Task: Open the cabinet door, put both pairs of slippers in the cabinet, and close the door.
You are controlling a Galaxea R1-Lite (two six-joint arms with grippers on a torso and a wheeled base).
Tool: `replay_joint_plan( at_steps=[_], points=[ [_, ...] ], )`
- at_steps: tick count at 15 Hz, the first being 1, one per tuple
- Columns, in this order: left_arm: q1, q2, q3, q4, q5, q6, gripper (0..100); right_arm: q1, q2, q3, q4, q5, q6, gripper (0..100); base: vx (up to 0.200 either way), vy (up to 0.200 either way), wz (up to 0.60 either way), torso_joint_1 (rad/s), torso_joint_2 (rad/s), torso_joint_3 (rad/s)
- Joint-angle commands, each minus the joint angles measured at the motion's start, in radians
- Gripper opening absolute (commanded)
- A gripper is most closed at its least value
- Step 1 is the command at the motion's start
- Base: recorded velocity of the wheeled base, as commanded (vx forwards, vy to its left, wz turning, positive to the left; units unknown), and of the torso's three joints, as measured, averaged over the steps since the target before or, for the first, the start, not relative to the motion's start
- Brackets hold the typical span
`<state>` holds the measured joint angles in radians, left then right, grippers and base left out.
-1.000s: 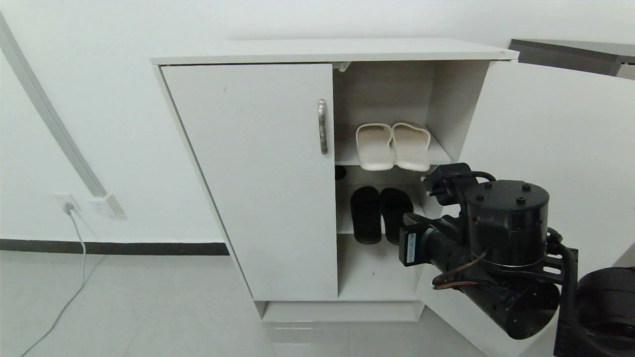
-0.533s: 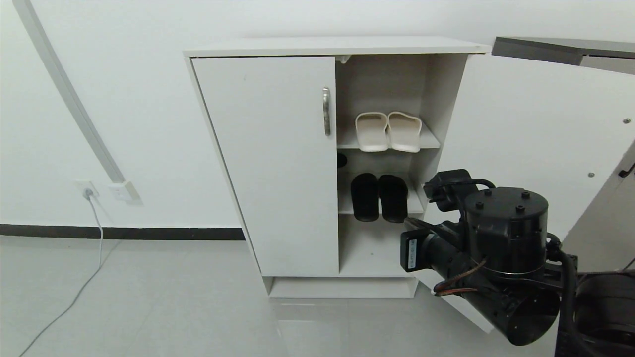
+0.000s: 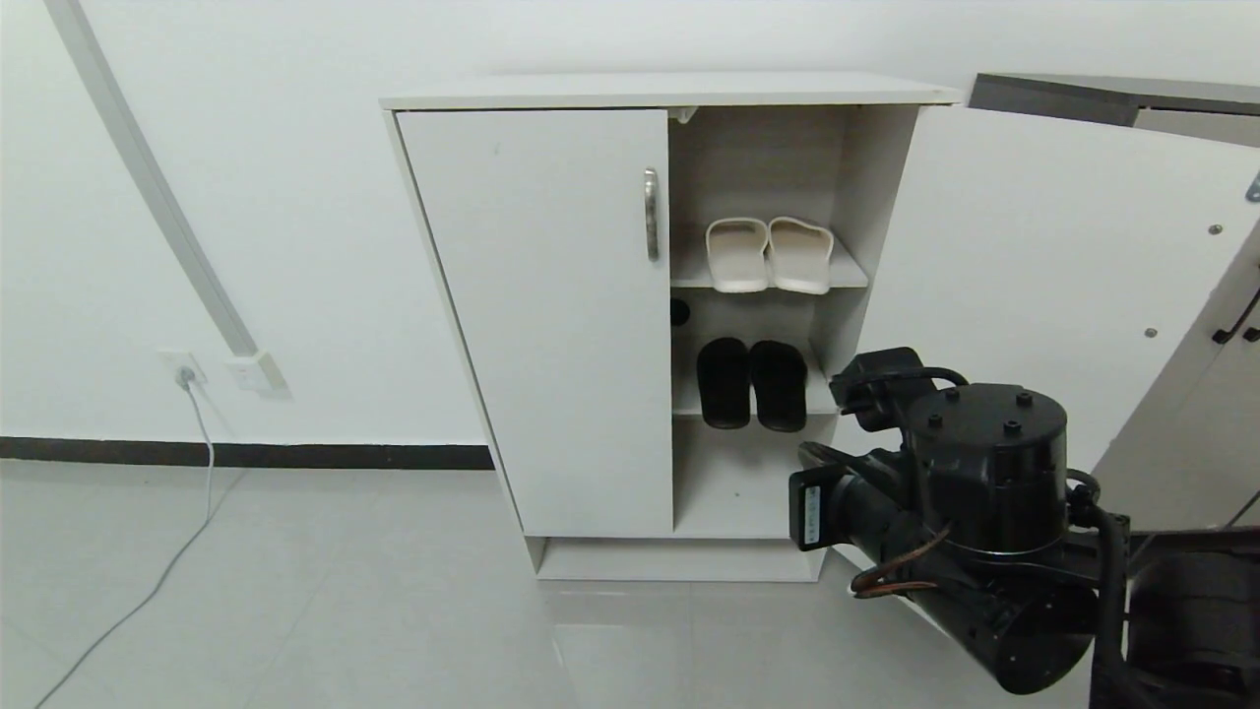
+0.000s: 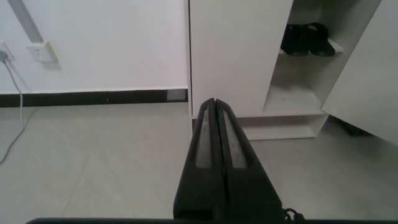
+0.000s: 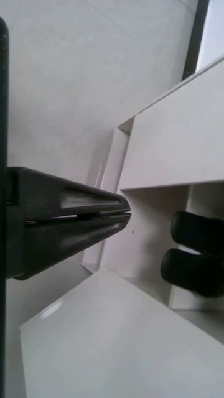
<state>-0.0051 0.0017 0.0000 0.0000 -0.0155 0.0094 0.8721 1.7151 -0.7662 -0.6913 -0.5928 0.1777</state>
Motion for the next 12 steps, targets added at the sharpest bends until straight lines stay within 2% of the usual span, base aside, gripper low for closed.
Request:
replay_joint_plan(
  at_steps=[1, 7, 10, 12],
  points=[
    [0.001, 0.0, 0.0, 0.0, 0.0, 0.0, 0, -0.001, 0.011, 0.001, -0.001, -0.001, 0.0, 0, 0.0, 0.0, 0.0, 0.0, 0.0, 0.0],
    [0.001, 0.0, 0.0, 0.0, 0.0, 0.0, 0, -0.002, 0.012, 0.001, -0.002, 0.001, 0.002, 0, 0.0, 0.0, 0.0, 0.0, -0.02, -0.018],
    [0.001, 0.0, 0.0, 0.0, 0.0, 0.0, 0, -0.002, 0.012, 0.001, -0.001, -0.001, 0.0, 0, 0.0, 0.0, 0.0, 0.01, -0.18, -0.313],
    [0.001, 0.0, 0.0, 0.0, 0.0, 0.0, 0, -0.002, 0.012, 0.001, -0.001, -0.001, 0.0, 0, 0.0, 0.0, 0.0, 0.056, -0.51, -0.376]
  ],
)
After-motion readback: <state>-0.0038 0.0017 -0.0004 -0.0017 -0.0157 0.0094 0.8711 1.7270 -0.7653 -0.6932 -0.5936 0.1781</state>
